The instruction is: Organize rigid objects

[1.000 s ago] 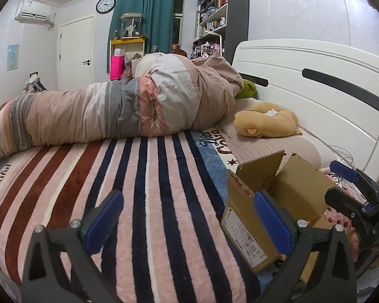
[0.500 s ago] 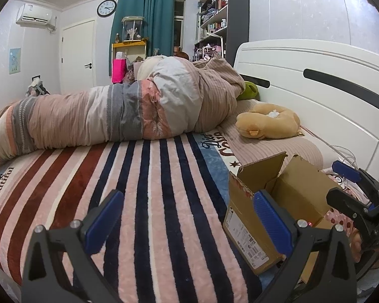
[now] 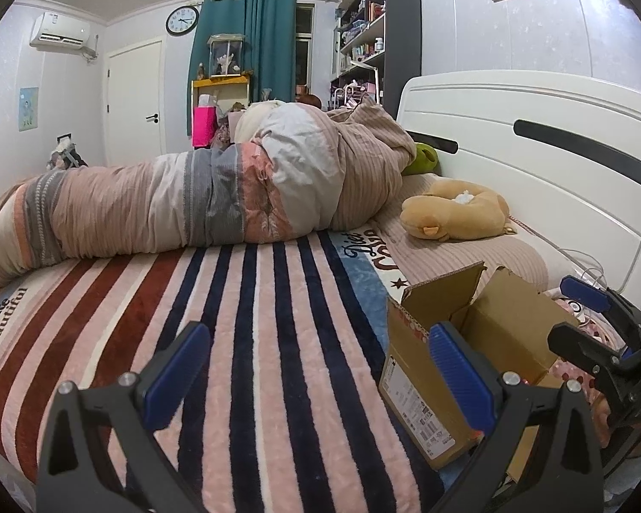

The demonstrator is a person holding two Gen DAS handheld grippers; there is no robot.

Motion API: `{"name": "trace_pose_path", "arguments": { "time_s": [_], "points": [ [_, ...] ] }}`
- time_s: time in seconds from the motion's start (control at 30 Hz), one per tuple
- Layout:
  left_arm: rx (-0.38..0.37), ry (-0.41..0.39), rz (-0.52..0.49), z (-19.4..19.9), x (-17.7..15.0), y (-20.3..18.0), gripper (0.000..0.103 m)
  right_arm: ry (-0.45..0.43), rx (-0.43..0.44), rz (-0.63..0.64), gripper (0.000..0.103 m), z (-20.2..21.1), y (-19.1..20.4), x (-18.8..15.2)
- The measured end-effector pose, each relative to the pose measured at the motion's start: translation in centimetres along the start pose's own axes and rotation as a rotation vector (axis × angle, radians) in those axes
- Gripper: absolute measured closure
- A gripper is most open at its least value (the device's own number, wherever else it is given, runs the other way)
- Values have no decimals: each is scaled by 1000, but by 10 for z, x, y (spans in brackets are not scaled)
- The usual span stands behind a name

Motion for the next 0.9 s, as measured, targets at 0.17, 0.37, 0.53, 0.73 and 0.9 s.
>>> {"name": "trace_pose_path", "arguments": {
  "time_s": [0.17,0.37,0.53,0.73,0.9],
  "points": [
    [9,-3,1,2,1,0,1,0,1,1,0,0,0,0],
    [12,-4,1,2,2,0,1,0,7,5,0,0,0,0],
    [13,-3,1,2,2,0,1,6,16,4,0,-1,-2,1],
    [13,-3,2,1,2,1,1,11,19,5,0,-3,-5,1],
    [22,-4,3,1,2,3,1,11,18,4,0,-3,-4,1]
  ]
}}
Point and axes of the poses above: each gripper's, at about its wrist camera, not at the fingertips, and z roughly against the way its jaws point, y to its left, x to its top, the point moved 9 cm from there along -z, roughly the way its jaws point, and after that the axes turned 14 degrees about y, right-handed, at the moved point
